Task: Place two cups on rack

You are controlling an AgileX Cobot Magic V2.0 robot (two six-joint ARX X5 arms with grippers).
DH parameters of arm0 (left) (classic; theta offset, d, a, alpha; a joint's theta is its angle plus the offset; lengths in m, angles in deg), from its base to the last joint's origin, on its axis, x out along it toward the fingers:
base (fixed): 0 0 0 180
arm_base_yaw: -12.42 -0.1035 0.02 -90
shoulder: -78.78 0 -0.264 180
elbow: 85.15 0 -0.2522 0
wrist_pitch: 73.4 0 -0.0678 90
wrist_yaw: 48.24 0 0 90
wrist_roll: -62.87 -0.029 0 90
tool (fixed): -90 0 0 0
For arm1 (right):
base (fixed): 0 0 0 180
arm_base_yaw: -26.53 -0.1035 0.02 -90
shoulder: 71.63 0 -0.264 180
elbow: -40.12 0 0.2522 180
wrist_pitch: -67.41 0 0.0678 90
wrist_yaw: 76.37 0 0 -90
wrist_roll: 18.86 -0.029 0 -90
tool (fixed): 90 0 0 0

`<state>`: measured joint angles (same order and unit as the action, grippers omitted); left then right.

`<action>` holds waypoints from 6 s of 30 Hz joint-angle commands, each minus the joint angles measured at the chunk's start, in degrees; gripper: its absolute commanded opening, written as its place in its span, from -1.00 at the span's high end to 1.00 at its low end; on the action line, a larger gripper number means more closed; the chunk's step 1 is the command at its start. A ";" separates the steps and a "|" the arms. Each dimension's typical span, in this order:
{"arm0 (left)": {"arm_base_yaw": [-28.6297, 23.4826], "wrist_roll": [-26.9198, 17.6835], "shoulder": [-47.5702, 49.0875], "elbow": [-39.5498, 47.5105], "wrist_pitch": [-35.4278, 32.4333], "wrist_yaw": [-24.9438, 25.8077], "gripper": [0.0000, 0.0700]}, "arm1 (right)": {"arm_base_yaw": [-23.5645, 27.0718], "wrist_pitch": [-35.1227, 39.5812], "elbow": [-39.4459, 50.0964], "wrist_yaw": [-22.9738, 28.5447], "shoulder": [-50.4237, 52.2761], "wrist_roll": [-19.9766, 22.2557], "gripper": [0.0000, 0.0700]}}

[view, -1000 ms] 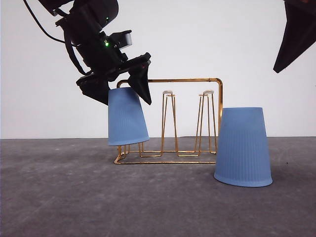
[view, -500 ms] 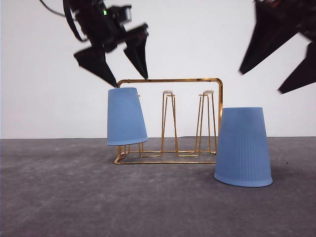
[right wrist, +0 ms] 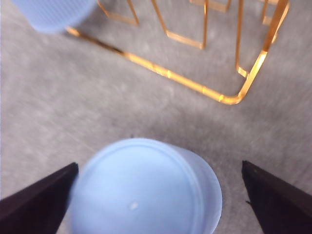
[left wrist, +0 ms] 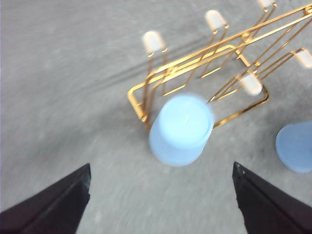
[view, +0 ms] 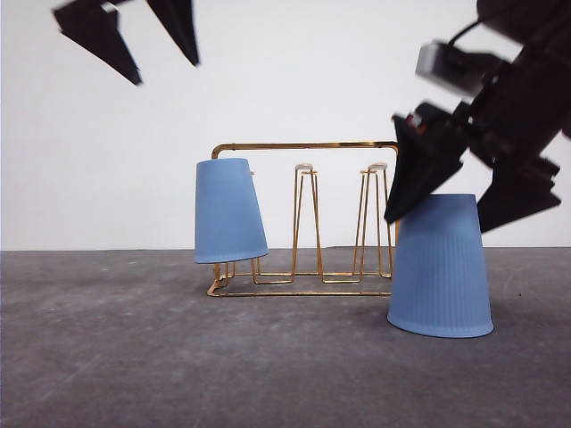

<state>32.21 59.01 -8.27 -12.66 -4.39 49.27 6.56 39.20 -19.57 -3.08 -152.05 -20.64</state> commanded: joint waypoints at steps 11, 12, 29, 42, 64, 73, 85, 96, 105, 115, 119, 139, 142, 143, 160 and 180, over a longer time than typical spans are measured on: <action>-5.18 3.90 23.21 26.79 -5.66 -0.42 -0.22 | -0.74 0.59 -1.62 0.04 -2.62 -0.34 -0.13; -5.21 4.15 24.73 28.18 -5.70 -0.41 -0.22 | -0.74 -0.19 -2.28 -0.07 -2.53 -0.26 -0.13; -5.21 5.04 29.27 30.77 -5.39 -0.39 -0.22 | -0.76 -18.26 -32.29 -1.04 0.97 7.27 -0.13; -5.21 5.20 29.27 30.77 -5.58 -0.39 -0.22 | -0.74 -11.89 -32.30 2.03 -11.58 7.38 -0.13; -5.45 4.76 29.27 30.77 -6.87 -0.44 -0.22 | 1.26 -17.54 -32.26 2.60 -11.34 5.92 -0.92; -9.88 4.38 29.27 30.77 -8.82 -0.43 -0.22 | 5.92 -18.76 -25.13 6.87 6.61 5.70 -0.88; -13.34 3.50 29.27 30.77 -8.14 -0.39 -0.22 | 10.85 -18.67 2.09 7.76 32.85 -1.54 -0.88; -13.34 4.72 29.27 30.77 -7.14 -0.35 0.95 | 10.89 -19.39 3.87 7.82 34.84 -1.91 1.00; -13.34 5.66 29.27 30.77 -6.88 -0.39 0.96 | 10.83 -20.31 3.87 7.74 34.84 -4.22 0.97; -13.34 5.66 29.27 30.79 -7.28 -0.37 0.96 | 10.84 -17.32 3.87 7.76 34.84 -4.22 0.97; -13.81 3.51 32.25 31.44 -8.06 -3.18 0.96 | 10.85 -16.30 3.87 7.76 34.85 -4.22 0.97; -20.09 10.45 79.35 88.73 -44.48 -3.65 0.96 | 10.85 -13.88 3.87 7.76 34.84 -4.22 0.97; -20.12 10.59 83.25 90.97 -44.50 -3.67 0.96 | 10.85 -13.89 3.87 7.76 34.84 -4.22 0.97; -20.12 10.56 84.34 91.46 -44.44 -3.67 0.96 | 10.85 -13.88 3.87 7.76 34.84 -4.22 0.97; -18.25 10.60 86.77 92.96 -44.64 -4.09 0.96 | 10.85 -13.87 3.87 7.76 34.84 -4.22 0.97; -18.24 10.60 86.82 92.96 -44.57 -4.09 0.96 | 12.98 -9.62 12.36 11.43 45.28 5.69 0.97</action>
<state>14.04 69.59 78.48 79.44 -49.35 45.11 19.45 28.67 -8.91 8.05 -108.08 -17.82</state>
